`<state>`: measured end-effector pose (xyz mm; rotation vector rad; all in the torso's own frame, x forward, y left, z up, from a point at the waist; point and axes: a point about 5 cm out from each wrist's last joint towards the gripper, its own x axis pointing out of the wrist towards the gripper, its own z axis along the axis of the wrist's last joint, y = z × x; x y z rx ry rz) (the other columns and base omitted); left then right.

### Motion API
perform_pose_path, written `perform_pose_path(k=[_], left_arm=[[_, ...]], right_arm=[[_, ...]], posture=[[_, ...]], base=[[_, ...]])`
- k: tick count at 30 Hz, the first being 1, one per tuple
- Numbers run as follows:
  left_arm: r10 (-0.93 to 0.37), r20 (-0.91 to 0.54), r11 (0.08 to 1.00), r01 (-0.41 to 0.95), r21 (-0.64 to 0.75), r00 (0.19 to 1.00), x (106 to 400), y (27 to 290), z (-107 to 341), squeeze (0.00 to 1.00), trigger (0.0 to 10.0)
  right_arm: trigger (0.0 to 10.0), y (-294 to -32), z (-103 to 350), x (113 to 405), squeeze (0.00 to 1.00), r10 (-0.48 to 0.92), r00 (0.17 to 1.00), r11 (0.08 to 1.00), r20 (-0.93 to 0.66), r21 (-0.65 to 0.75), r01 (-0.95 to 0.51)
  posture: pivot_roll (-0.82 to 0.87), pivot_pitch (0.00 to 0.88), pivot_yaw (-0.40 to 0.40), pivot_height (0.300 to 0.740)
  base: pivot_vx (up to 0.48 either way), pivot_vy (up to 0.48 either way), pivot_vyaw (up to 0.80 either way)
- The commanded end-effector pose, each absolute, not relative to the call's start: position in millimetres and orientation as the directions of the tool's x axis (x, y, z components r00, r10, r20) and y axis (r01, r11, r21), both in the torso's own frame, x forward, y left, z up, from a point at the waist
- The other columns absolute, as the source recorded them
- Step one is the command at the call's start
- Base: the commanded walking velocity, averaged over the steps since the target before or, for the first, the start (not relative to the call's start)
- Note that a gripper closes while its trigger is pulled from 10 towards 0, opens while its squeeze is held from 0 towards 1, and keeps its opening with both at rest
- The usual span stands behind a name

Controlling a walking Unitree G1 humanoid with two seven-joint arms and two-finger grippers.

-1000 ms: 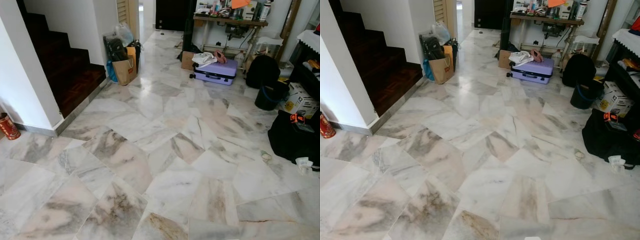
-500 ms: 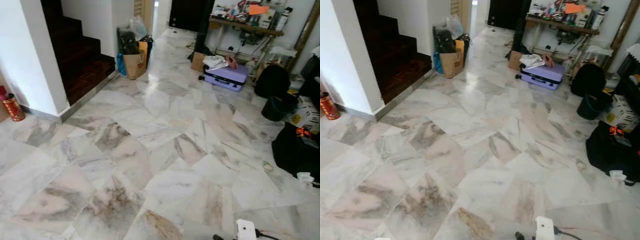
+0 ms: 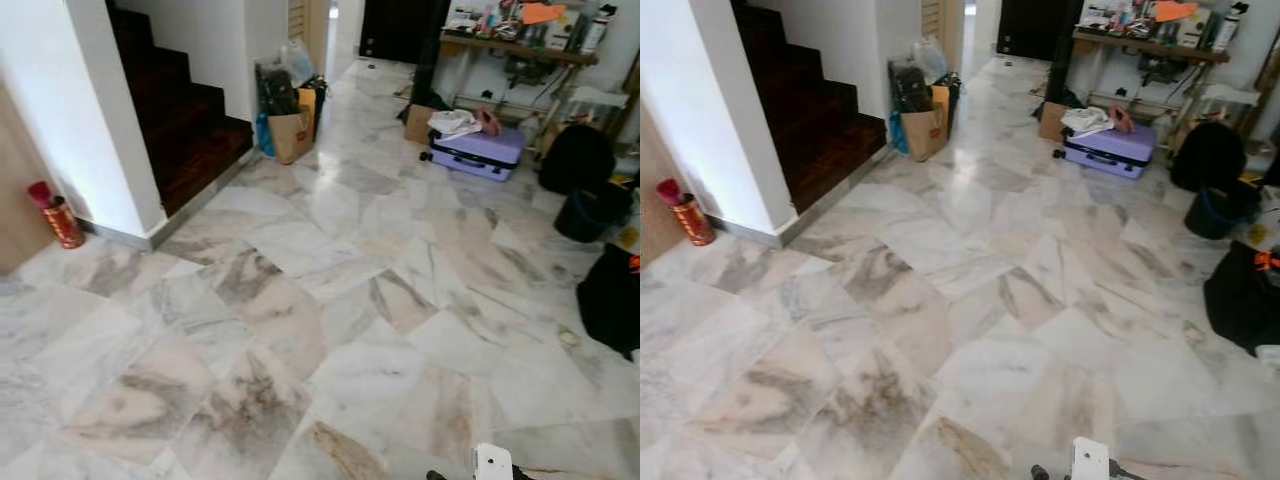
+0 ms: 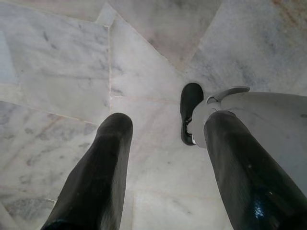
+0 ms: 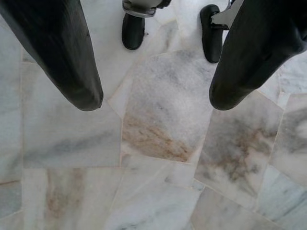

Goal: Hang hanger

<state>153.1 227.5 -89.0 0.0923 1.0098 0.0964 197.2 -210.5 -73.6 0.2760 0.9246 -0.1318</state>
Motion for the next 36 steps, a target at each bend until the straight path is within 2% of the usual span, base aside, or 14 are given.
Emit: perform_pose_path(k=[1,7,21,30,36], left_arm=[[0.122,-0.842,0.991,-0.014,0.135,0.525,151.6,229.0,-89.2,0.00,10.0],[0.130,-0.836,0.990,-0.026,0.137,0.533,155.0,229.9,-87.7,0.00,10.0],[0.125,-0.846,0.992,-0.043,0.120,0.518,150.5,223.5,-91.1,0.00,10.0],[0.103,-0.853,0.994,-0.015,0.111,0.512,164.4,205.4,-90.2,0.00,10.0],[0.104,-0.857,0.994,-0.013,0.113,0.504,160.7,203.4,-92.1,0.00,10.0]], right_arm=[[10.0,-210.5,-74.7,195.5,0.00,-0.002,0.591,0.951,-0.807,0.181,0.251],[10.0,-211.2,-74.6,195.6,0.00,0.003,0.583,0.954,-0.813,0.177,0.242],[10.0,-213.4,-73.8,196.2,0.00,0.015,0.573,0.962,-0.819,0.168,0.215],[10.0,-211.5,-74.0,196.6,0.00,0.015,0.573,0.960,-0.819,0.173,0.222],[10.0,-210.4,-74.3,196.6,0.00,0.017,0.571,0.959,-0.820,0.175,0.224]], posture=[[0.31,0.000,-0.042,0.740],[0.31,0.000,-0.059,0.740],[0.30,0.000,-0.071,0.740],[0.28,0.000,-0.058,0.740],[0.28,0.000,-0.056,0.740]], base=[[0.000,0.000,0.00],[0.000,0.000,0.00],[0.000,0.000,-0.78],[0.000,0.000,-0.78],[0.000,0.000,-0.78]])
